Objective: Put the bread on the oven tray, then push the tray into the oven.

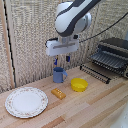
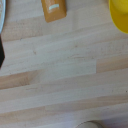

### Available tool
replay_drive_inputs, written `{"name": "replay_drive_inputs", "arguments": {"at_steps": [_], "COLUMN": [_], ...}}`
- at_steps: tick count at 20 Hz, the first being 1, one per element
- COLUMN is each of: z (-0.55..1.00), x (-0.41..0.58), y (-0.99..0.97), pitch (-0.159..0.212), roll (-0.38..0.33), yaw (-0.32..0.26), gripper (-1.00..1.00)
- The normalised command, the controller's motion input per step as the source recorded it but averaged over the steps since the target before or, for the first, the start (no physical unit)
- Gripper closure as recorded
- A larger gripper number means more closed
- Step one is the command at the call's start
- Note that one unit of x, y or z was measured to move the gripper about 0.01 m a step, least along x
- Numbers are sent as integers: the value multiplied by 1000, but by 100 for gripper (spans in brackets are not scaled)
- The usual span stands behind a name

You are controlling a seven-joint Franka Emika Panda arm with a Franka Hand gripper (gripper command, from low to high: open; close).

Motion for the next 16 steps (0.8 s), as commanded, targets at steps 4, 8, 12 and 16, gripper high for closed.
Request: {"name": "replay_drive_inputs", "arguments": {"at_steps": [4,8,12,16], "z": [-551,-546,-414,-361], "x": [-4,11,-37,-80], "y": [49,106,223,102], "pitch": [20,1,37,16], "roll": [-9,-13,-18,-18], "yaw": [147,185,151,94], "gripper": [-100,-100,-100,-100]}}
